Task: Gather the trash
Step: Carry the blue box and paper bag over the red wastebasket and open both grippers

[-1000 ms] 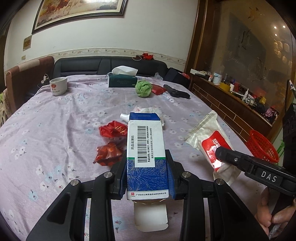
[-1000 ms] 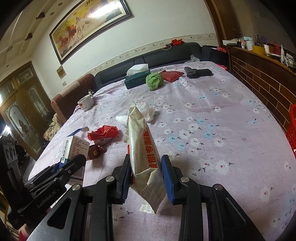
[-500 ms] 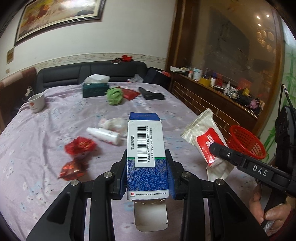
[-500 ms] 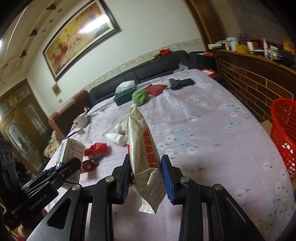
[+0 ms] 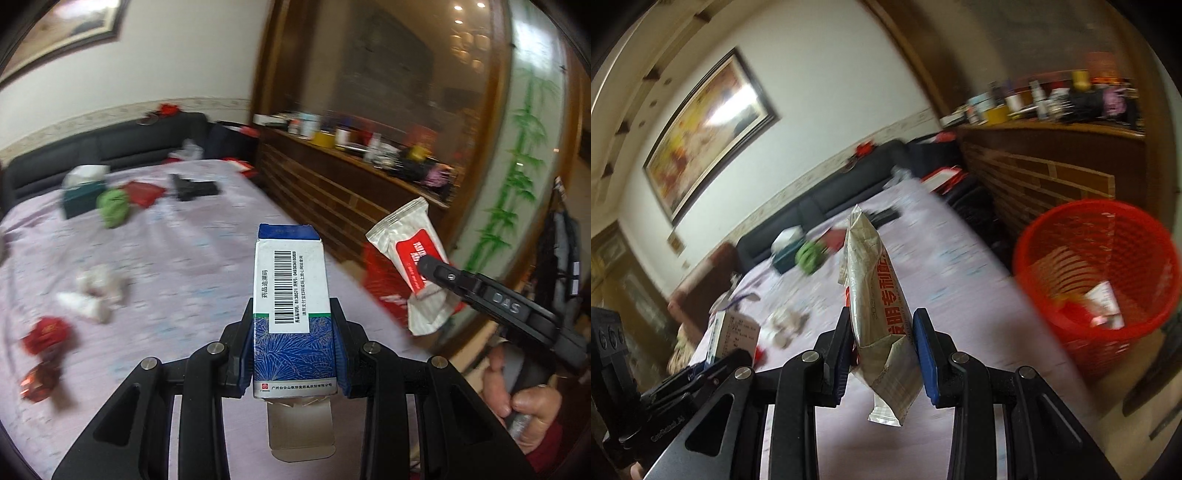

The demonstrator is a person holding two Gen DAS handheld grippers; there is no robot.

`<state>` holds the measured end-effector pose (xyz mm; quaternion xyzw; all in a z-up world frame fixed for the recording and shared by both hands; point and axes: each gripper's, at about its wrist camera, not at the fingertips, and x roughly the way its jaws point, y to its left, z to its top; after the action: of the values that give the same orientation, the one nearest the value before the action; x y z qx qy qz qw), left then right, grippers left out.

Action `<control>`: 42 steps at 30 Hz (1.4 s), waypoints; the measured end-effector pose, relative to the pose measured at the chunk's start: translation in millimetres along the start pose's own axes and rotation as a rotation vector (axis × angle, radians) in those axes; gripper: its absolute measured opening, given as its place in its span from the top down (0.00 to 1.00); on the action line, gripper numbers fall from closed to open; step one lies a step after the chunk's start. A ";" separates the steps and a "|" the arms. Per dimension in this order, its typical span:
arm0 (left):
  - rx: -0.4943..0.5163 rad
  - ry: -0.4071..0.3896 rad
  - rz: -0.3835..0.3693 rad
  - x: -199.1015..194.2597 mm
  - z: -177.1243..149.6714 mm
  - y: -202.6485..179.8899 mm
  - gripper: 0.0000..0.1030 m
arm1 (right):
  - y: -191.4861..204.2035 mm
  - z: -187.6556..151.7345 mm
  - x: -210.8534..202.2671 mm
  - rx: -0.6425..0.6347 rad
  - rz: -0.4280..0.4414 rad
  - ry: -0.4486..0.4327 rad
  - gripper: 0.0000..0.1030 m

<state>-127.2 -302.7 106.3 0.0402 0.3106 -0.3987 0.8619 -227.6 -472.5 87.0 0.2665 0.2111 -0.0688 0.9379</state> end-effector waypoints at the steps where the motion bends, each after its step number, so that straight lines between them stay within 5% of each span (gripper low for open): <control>1: 0.005 0.009 -0.026 6.7 4.9 -9.4 0.68 | -12.9 4.8 -7.4 0.019 -0.025 -0.020 0.66; 11: 0.054 0.072 -0.192 77.1 39.2 -101.6 0.68 | -118.3 39.7 -58.3 0.191 -0.197 -0.129 0.66; 20: 0.067 0.132 -0.192 147.0 49.7 -140.7 0.67 | -166.2 54.3 -52.3 0.254 -0.222 -0.105 0.66; 22: 0.068 0.150 -0.185 162.1 48.2 -142.8 0.51 | -171.9 57.4 -45.8 0.259 -0.223 -0.103 0.65; 25: 0.055 0.169 -0.188 173.5 46.3 -142.0 0.43 | -180.4 59.0 -37.1 0.264 -0.231 -0.090 0.64; 32: 0.074 0.168 -0.191 154.2 37.4 -133.7 0.43 | -187.3 58.8 -40.9 0.249 -0.267 -0.112 0.55; 42: 0.041 0.115 -0.048 79.0 17.7 -65.4 0.39 | -153.2 47.9 -40.9 0.192 -0.244 -0.073 0.48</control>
<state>-126.2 -405.1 87.3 0.0732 0.3522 -0.4225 0.8319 -284.2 -627.2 69.4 0.3247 0.2002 -0.2118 0.8998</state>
